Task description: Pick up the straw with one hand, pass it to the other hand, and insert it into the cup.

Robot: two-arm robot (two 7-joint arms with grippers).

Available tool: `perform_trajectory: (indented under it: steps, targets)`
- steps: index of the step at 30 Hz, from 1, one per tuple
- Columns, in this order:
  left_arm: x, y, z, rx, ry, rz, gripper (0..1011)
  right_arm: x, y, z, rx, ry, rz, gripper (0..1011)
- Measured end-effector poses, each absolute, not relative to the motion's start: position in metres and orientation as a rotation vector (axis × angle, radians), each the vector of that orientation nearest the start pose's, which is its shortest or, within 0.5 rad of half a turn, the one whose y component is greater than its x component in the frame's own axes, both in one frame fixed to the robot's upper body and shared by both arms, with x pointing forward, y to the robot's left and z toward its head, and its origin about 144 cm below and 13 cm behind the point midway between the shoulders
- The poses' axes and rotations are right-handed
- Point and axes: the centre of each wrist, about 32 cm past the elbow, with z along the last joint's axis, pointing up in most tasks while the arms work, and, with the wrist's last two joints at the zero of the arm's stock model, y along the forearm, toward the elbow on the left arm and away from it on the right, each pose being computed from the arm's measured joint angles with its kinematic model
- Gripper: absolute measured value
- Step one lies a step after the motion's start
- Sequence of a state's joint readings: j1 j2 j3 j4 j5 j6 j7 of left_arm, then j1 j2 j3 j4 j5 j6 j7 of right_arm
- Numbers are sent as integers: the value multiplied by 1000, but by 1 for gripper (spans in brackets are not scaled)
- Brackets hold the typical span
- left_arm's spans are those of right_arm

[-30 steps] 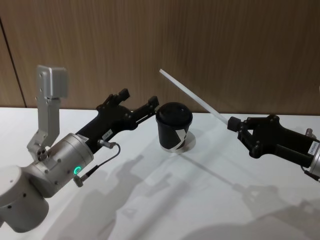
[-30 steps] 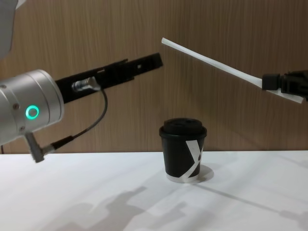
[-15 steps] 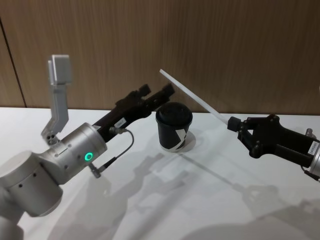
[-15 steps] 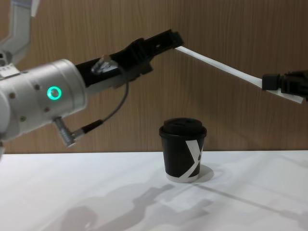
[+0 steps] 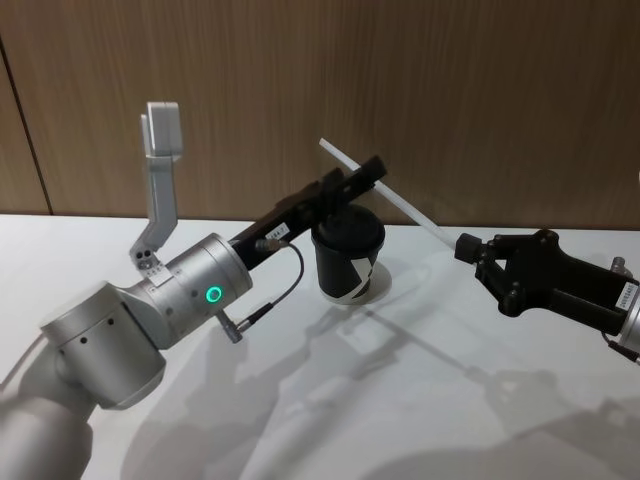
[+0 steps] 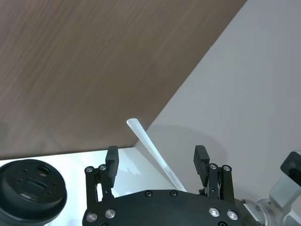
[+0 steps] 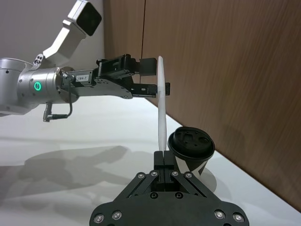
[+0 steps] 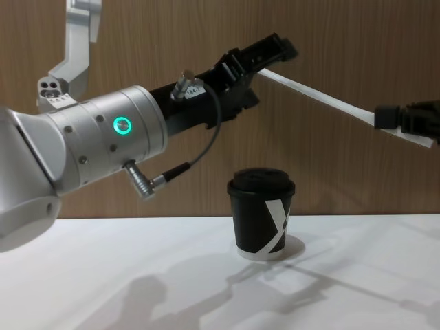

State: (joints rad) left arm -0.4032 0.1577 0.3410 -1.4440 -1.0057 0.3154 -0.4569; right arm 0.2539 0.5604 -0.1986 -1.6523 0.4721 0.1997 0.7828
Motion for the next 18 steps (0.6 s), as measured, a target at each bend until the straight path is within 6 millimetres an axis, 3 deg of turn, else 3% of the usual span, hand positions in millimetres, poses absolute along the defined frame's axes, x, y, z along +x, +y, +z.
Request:
perform_trajectory:
  steps: [18]
  targets:
    - [558,167,1231,-483,614,531,1000,510,-318,1263,-107,-74,-597,5]
